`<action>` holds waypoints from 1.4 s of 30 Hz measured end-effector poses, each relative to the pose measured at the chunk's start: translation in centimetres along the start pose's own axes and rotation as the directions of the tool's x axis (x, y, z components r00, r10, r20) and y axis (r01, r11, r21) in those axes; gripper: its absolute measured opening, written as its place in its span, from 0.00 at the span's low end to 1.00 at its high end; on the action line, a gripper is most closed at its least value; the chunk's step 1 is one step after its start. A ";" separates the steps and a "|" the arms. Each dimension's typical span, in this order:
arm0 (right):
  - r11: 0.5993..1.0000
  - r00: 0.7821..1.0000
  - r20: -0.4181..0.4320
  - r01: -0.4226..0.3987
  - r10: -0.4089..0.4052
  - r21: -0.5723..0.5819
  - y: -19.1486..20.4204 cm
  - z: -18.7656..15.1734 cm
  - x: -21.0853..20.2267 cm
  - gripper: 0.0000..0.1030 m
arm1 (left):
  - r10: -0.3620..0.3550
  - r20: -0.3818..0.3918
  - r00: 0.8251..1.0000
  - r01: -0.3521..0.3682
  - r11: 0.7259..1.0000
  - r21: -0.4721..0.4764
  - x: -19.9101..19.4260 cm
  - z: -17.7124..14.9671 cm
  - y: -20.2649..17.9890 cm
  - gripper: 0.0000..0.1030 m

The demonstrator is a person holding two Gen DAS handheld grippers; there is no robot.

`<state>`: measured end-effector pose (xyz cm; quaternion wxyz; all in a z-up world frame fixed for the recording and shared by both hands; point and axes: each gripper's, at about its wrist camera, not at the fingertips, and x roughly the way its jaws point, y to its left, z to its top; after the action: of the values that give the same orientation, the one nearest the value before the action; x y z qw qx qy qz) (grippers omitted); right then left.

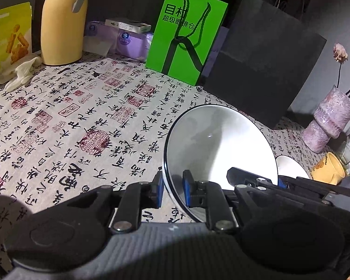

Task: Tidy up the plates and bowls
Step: 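Lift the white bowl off the cloth with both grippers, then carry the white bowl toward the blue bowl with both grippers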

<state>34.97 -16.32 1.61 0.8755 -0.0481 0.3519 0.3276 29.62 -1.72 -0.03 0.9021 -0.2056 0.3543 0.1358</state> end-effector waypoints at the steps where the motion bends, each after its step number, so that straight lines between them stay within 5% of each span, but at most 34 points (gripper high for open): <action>1: 1.000 1.000 0.001 0.000 0.000 -0.001 0.1 0.0 -0.1 0.16 | -0.001 0.000 1.000 0.001 1.000 -0.002 -0.2 0.0 0.1 0.16; 42: 1.000 0.999 0.053 -0.003 0.002 0.014 7.7 -1.4 -5.9 0.16 | -0.037 0.078 0.996 0.042 0.997 -0.061 -9.1 -1.7 5.4 0.16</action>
<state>26.25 -13.94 5.51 0.8843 -0.0329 0.3310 0.3275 20.06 1.29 3.70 0.9107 -0.2355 0.3108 0.1367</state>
